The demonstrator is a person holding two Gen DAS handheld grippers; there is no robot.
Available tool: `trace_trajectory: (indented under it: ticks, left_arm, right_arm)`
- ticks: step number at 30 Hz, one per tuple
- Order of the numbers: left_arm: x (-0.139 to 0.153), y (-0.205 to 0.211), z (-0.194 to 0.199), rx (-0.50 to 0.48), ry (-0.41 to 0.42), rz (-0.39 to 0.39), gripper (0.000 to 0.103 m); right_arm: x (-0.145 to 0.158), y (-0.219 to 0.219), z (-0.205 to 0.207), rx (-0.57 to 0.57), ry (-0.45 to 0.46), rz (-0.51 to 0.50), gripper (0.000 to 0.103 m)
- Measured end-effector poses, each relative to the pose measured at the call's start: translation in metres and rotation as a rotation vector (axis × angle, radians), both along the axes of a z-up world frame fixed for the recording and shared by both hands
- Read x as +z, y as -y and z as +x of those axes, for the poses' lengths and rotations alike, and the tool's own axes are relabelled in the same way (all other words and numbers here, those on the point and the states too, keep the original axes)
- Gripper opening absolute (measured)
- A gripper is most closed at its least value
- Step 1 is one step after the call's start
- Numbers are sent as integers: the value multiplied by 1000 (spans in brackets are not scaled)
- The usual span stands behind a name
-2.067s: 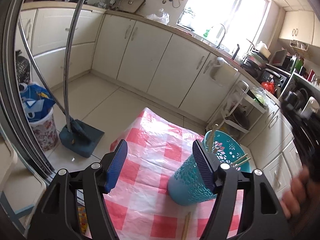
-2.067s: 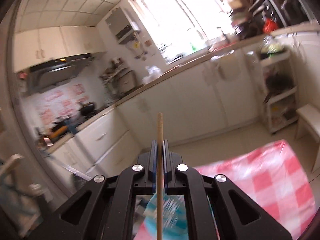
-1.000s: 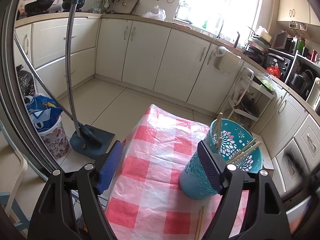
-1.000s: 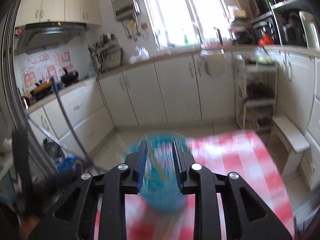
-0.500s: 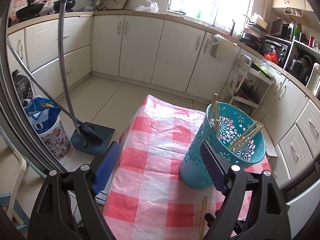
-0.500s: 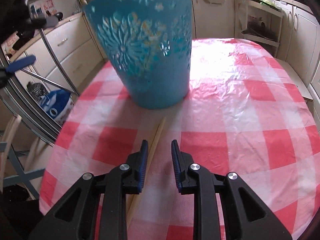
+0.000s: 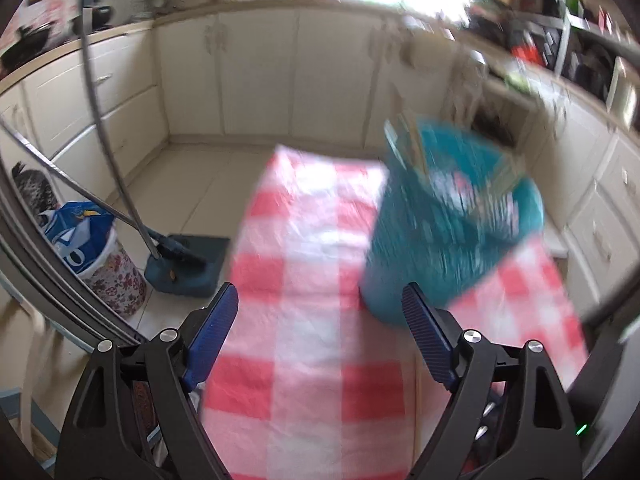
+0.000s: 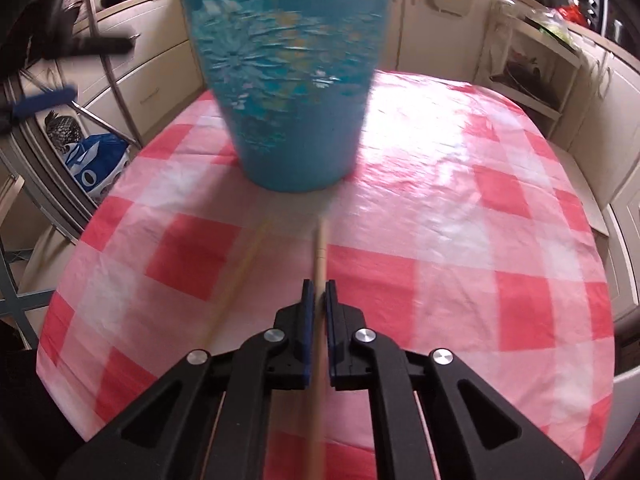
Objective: Organize utensils
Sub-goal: 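Lower the open right tool and grasp a loose wooden stick beside the bin, then hold the stick in the right tool while the left tool grasps another stick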
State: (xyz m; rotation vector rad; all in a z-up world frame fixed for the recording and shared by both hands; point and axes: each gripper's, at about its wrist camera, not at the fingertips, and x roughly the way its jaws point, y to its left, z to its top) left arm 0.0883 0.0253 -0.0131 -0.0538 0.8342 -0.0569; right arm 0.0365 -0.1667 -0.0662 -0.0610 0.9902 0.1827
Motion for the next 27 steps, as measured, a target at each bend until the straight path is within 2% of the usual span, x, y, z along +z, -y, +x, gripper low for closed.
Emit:
trace_trajectory:
  ticks: [3,7,12,17,20,21,22,23,25,27]
  left_arm:
    - [-29,30,-6,-98,-74,51,80]
    - [-57,65,-15,-176,-121,142,80]
    - [-72,83,-17,-184,-136,207,80]
    - [-82,87,-18,-161,-141,191,70]
    - [-83,86,-21,-152,-144,130,58]
    - [-84,85,-22,-145,-143,103,50]
    - [-83,85,-24,-137,-132,102,34]
    - [-84,85,-26,-140,-123,91,27]
    - [-83,84,-29,-143,-120,37,6]
    - [-84,79,-28,-140,-134,-19,4]
  right_arm:
    - [-2,17,-5,-35,-4,17,6]
    - [-2,28,-10,-58,-4,54,6]
    - [-3,31,-12,-41,7,69,6]
    - [-3,35,-13,-40,16,65,6]
    - [-3,36,-13,-42,19,69,6]
    - [-3,36,-12,-43,21,70,7]
    - [-3,36,-13,-45,22,70,7]
    - [-3,36,-12,-47,24,71,7]
    - [-3,37,-12,-52,24,77,9]
    - [-3,37,-11,-57,25,91,17]
